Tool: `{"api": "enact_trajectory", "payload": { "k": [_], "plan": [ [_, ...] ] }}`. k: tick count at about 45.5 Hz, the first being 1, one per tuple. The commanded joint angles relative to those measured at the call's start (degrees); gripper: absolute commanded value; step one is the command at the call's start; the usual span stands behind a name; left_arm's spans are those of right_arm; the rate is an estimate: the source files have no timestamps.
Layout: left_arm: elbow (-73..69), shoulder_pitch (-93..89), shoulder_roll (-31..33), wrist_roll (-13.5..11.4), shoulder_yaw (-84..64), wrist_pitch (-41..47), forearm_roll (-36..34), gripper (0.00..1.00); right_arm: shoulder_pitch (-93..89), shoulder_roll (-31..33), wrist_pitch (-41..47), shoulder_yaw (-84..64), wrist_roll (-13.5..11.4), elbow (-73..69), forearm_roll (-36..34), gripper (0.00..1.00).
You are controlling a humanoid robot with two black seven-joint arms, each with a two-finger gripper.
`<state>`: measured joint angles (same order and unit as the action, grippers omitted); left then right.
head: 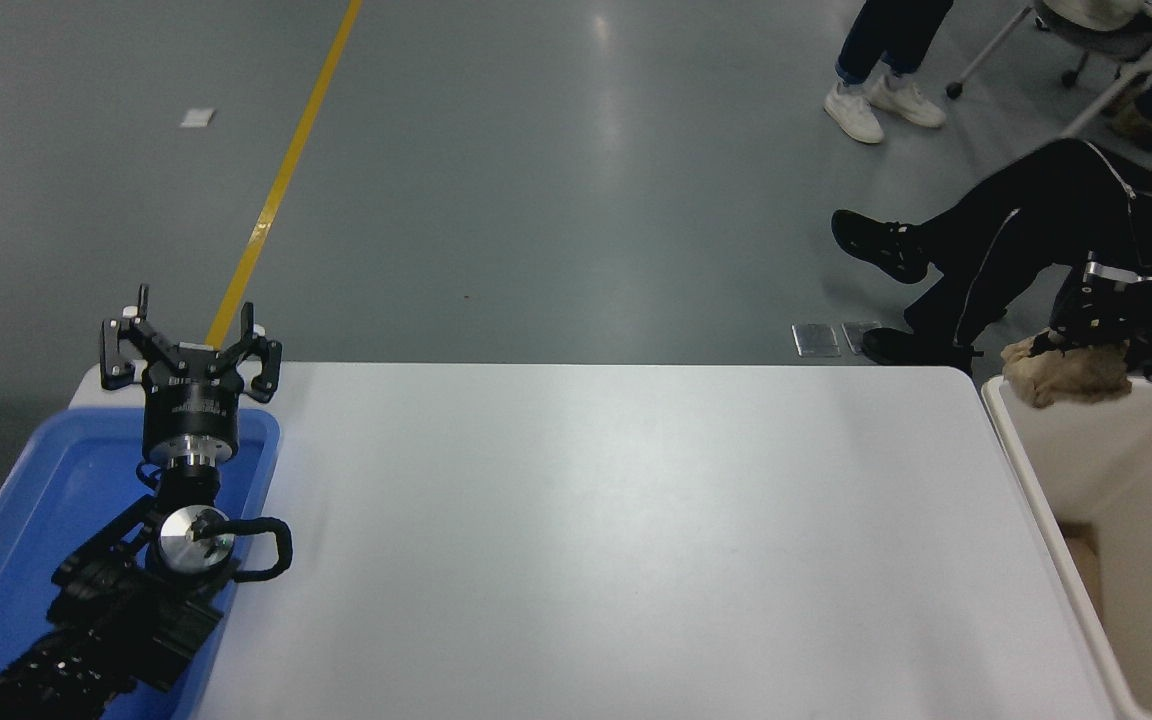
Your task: Pick up paper ball place in dustbin
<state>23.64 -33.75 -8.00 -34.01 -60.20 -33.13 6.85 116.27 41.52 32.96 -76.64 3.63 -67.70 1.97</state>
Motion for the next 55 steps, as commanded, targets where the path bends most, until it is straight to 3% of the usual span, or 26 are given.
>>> {"api": "enact_trajectory", "payload": {
  "k": [1,9,20,30,38,47,48,51,52,53,55],
  "plan": [
    [-0.1,0.0,0.0,0.0,0.0,0.0,0.0,0.99,-28.7,3.7,-2.2,16.5,0.0,26.2,-0.1,0.00],
    [-0.1,0.0,0.0,0.0,0.0,0.0,0.0,0.99,-50.8,2.2,-2.5,31.2,0.0,46.4,-0.3,0.00],
    [-0.1,0.0,0.0,0.0,0.0,0.1,0.1,0.99,-72.1,-10.0,-9.0,44.6,-0.3,68.9,-0.5,0.00],
    [-0.1,0.0,0.0,-0.1,0.0,0.0,0.1,0.99,-80.4,-16.1,-27.0,46.4,-1.3,69.8,-0.9,0.00],
    [-0.1,0.0,0.0,-0.1,0.0,0.1,0.2,0.99,-83.0,-18.3,-32.0,46.8,-2.9,69.6,-6.2,0.00],
    [-0.1,0.0,0.0,-0.1,0.0,0.1,0.2,0.99,-83.8,-19.1,-33.8,46.8,-3.9,69.5,-7.2,0.00],
    [-0.1,0.0,0.0,-0.1,0.0,0.1,0.2,0.99,-83.8,-19.1,-33.8,46.8,-3.8,69.5,-7.2,0.10],
    [-0.1,0.0,0.0,-0.1,0.0,0.1,0.2,0.99,-84.2,-18.9,-33.8,46.7,-3.8,69.5,-7.2,0.76],
    [-0.1,0.0,0.0,-0.1,0.0,0.1,0.2,0.99,-84.4,-19.1,-33.8,46.7,-3.8,69.5,-7.2,0.94],
    [-0.1,0.0,0.0,-0.1,0.0,0.1,0.2,0.99,-84.5,-19.1,-33.3,46.7,-3.8,69.4,-7.2,1.00],
    [-0.1,0.0,0.0,-0.1,0.0,0.1,0.2,0.99,-84.5,-18.9,-33.2,46.7,-3.7,69.2,-7.2,1.00]
  ]
}}
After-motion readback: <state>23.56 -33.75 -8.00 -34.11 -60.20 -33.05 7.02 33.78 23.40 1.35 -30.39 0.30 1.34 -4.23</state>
